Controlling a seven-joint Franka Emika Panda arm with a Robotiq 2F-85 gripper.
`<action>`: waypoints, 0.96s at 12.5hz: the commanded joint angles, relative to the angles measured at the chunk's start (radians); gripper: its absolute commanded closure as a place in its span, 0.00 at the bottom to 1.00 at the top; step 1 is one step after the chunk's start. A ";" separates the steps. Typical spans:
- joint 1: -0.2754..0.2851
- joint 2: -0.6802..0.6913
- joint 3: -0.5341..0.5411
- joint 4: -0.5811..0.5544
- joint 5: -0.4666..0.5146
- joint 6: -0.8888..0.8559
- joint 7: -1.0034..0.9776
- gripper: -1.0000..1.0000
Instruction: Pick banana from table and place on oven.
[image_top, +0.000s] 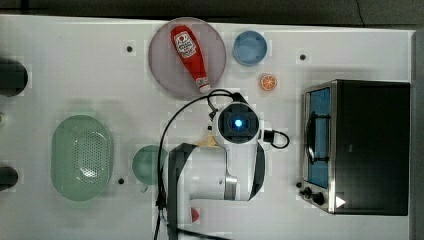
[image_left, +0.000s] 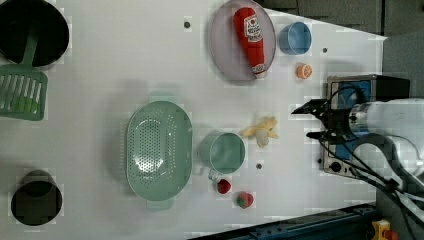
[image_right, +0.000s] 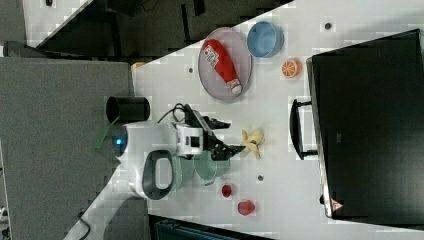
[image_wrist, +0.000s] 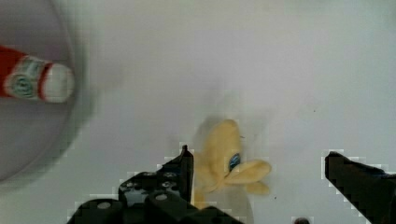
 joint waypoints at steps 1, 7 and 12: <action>0.005 0.051 0.032 -0.026 0.014 0.080 0.018 0.00; 0.009 0.195 0.057 -0.030 0.020 0.175 0.034 0.00; 0.011 0.227 0.059 -0.033 0.020 0.232 0.034 0.42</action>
